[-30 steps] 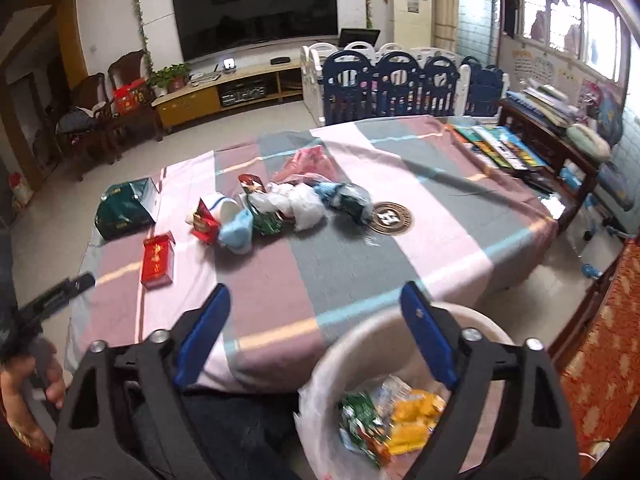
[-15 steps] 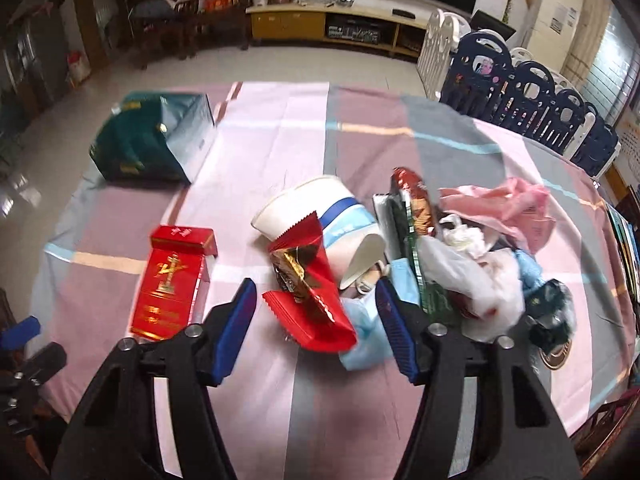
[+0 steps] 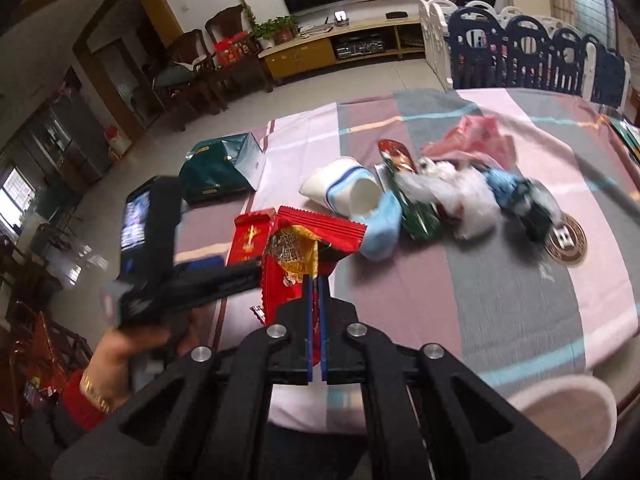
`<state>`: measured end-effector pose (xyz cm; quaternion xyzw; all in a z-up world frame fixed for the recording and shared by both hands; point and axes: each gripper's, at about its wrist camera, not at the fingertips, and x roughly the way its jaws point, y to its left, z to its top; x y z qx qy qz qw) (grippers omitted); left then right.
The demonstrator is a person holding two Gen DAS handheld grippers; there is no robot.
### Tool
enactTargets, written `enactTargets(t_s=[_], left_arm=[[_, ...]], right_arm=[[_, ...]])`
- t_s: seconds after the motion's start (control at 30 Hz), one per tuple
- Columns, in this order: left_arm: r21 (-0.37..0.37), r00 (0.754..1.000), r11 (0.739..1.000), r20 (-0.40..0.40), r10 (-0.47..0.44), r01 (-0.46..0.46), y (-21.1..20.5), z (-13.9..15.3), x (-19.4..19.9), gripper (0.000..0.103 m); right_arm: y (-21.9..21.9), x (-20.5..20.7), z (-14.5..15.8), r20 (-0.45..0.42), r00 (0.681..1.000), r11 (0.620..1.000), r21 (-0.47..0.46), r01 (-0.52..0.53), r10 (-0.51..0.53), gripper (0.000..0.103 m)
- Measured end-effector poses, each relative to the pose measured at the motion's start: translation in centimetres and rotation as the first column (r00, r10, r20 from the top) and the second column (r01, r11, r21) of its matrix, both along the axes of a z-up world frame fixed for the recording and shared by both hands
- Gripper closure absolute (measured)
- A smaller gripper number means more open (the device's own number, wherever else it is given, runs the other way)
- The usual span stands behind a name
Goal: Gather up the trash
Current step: 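Grasp the red cigarette box with left tool while right tool grasps the red wrapper, then carry the red box and wrapper over the wastebasket and open both tools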
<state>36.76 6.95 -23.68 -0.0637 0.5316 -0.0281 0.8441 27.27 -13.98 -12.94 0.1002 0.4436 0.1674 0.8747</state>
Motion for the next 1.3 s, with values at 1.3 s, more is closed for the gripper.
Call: enactTargets(t_s=[1.3], left_arm=[[0.096, 0.836, 0.989, 0.530, -0.143, 0.108, -10.9, 24.2, -34.3, 0.042]], right_arm=[[-12.2, -23.7, 12.2, 0.268, 0.936, 0.962, -0.088, 0.260, -0.228, 0.100]])
